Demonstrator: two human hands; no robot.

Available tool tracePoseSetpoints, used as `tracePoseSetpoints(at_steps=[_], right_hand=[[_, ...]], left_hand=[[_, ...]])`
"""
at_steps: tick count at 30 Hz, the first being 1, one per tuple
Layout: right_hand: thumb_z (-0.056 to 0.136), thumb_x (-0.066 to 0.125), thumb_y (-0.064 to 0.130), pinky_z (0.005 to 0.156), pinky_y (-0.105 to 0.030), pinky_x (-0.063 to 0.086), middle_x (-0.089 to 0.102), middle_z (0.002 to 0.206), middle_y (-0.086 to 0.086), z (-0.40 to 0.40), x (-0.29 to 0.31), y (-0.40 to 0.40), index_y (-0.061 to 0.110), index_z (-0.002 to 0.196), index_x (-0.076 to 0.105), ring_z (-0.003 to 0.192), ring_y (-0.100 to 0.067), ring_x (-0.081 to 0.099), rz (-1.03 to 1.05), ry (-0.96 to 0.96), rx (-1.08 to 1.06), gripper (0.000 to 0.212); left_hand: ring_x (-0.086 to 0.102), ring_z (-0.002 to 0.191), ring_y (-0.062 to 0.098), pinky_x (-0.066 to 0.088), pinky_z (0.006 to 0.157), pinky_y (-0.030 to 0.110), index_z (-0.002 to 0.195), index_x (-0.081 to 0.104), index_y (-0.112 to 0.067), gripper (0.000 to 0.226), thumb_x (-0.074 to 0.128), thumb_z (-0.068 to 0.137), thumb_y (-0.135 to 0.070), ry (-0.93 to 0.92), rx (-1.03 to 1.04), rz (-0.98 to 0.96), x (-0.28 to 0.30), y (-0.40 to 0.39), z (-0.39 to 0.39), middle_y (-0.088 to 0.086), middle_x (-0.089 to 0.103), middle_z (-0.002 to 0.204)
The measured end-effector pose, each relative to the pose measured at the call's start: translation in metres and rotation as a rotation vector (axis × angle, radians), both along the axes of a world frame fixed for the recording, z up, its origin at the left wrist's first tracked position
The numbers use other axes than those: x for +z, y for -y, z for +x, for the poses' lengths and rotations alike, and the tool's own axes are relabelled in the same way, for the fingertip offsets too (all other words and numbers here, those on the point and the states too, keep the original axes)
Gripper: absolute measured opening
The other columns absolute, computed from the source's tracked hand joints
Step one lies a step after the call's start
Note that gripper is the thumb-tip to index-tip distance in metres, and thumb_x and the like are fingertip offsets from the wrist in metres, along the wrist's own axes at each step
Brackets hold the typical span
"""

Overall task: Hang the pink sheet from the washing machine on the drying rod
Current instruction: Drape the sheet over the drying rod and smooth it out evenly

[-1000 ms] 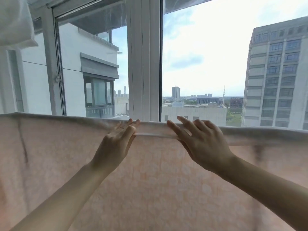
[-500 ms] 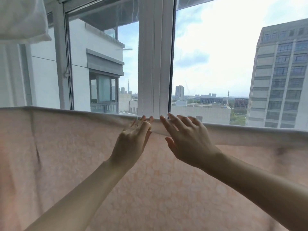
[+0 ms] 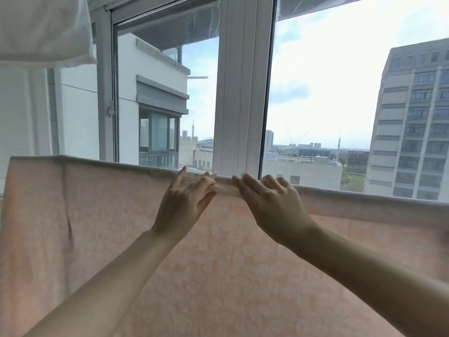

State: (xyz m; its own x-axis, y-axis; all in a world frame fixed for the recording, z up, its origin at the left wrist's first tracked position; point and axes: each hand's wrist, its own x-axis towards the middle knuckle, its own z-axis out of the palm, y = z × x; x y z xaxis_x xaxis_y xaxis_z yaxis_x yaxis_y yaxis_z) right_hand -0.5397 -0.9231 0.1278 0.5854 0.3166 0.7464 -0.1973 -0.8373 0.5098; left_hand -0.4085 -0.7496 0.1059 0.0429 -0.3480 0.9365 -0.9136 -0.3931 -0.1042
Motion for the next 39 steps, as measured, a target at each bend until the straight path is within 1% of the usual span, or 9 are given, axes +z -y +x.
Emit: tracePoseSetpoints(at_steps=[3,8,11,14,17,20,25,31,39], right_hand=[[0.084,0.069,0.014,0.072,-0.040,0.051,0.059,0.131,-0.007,0.000,-0.002,0.004,0.013,0.138,0.050,0.086,-0.027,0.063,-0.022,0.030,0.020,0.057],[0.084,0.070,0.015,0.074,-0.041,0.051,0.059,0.131,-0.006,0.004,-0.004,0.007,0.013,0.138,0.050,0.087,-0.027,0.063,-0.042,0.046,0.025,0.058],[0.085,0.069,0.016,0.072,-0.040,0.050,0.059,0.132,-0.006,0.005,-0.003,0.008,0.013,0.139,0.050,0.087,-0.026,0.063,-0.048,0.047,0.028,0.057],[0.088,0.065,0.016,0.072,-0.040,0.049,0.057,0.133,-0.005,0.006,-0.005,0.012,0.013,0.139,0.049,0.086,-0.026,0.062,-0.056,0.056,0.047,0.053],[0.087,0.067,0.016,0.075,-0.043,0.050,0.057,0.135,-0.007,0.004,-0.007,0.016,0.014,0.138,0.050,0.092,-0.028,0.062,-0.056,0.084,0.073,0.054],[0.085,0.070,0.018,0.079,-0.046,0.049,0.052,0.139,-0.010,0.005,-0.011,0.017,0.016,0.139,0.048,0.100,-0.032,0.060,-0.076,0.055,0.062,0.059],[0.087,0.067,0.022,0.081,-0.047,0.047,0.051,0.140,-0.011,0.010,-0.012,0.011,0.017,0.140,0.047,0.105,-0.033,0.059,-0.048,0.040,0.011,0.057],[0.094,0.051,0.026,0.082,-0.047,0.050,0.053,0.136,-0.012,0.018,-0.008,-0.007,0.016,0.143,0.043,0.102,-0.033,0.060,-0.004,0.009,-0.030,0.051],[0.089,0.060,0.037,0.080,-0.048,0.052,0.055,0.133,-0.016,0.054,-0.003,-0.035,0.017,0.143,0.042,0.101,-0.036,0.061,-0.005,-0.053,-0.112,0.061]], left_hand=[[0.066,0.109,0.020,0.035,0.111,0.052,0.115,0.066,-0.012,0.029,0.062,0.089,-0.024,-0.091,0.019,0.038,0.010,-0.015,0.024,0.005,0.068,0.119],[0.069,0.103,0.023,0.043,0.105,0.050,0.110,0.070,-0.008,0.024,0.066,0.088,-0.016,-0.110,0.014,0.031,0.017,-0.030,0.048,0.009,0.071,0.111],[0.067,0.106,0.025,0.047,0.102,0.049,0.104,0.069,-0.006,0.017,0.058,0.093,-0.013,-0.096,-0.037,0.002,0.018,-0.029,0.044,0.009,0.070,0.115],[0.054,0.126,0.021,0.043,0.107,0.043,0.105,0.058,-0.009,0.015,0.047,0.098,-0.016,-0.078,-0.135,-0.034,0.014,-0.033,0.036,0.007,0.059,0.134],[0.030,0.143,0.011,0.029,0.117,0.040,0.112,0.053,-0.012,0.016,0.050,0.096,-0.010,0.057,-0.108,0.106,-0.004,-0.042,0.048,0.004,0.044,0.147],[0.035,0.141,0.016,0.032,0.114,0.050,0.110,0.059,-0.011,0.016,0.055,0.095,-0.009,0.029,-0.049,0.203,-0.017,-0.044,0.064,0.002,0.043,0.149],[0.045,0.134,0.026,0.030,0.113,0.053,0.109,0.057,-0.009,0.013,0.052,0.097,-0.011,-0.044,-0.015,0.105,-0.014,-0.035,0.063,0.007,0.051,0.142],[0.046,0.133,0.027,0.032,0.111,0.058,0.106,0.052,-0.012,0.007,0.052,0.099,-0.011,-0.100,0.005,0.055,-0.013,-0.034,0.071,0.008,0.054,0.139],[0.049,0.130,0.026,0.031,0.112,0.051,0.106,0.057,-0.010,0.008,0.054,0.099,-0.014,-0.108,-0.024,0.021,-0.013,-0.032,0.066,0.010,0.057,0.136]])
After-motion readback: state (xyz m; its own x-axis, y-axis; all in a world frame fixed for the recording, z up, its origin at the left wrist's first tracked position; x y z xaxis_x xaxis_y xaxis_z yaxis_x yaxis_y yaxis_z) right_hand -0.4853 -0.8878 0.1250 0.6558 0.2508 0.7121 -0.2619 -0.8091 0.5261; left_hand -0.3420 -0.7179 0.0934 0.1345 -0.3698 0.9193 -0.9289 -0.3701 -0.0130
